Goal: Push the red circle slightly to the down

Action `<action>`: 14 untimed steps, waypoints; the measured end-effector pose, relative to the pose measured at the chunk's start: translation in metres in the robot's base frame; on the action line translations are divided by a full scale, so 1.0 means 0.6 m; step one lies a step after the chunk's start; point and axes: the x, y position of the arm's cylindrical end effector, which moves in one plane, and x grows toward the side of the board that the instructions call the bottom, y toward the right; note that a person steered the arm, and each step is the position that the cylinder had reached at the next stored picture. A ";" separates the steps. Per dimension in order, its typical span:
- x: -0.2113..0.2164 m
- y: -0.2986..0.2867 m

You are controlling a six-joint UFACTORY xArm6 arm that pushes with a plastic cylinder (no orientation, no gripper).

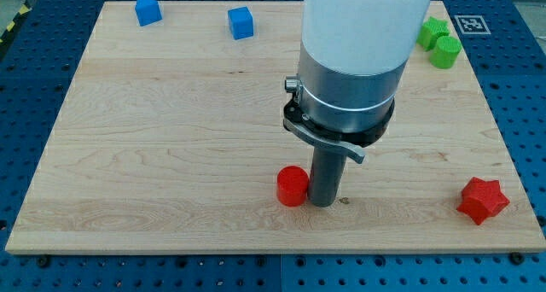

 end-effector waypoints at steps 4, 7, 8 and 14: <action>-0.128 -0.047; -0.048 -0.093; -0.031 -0.107; -0.057 -0.076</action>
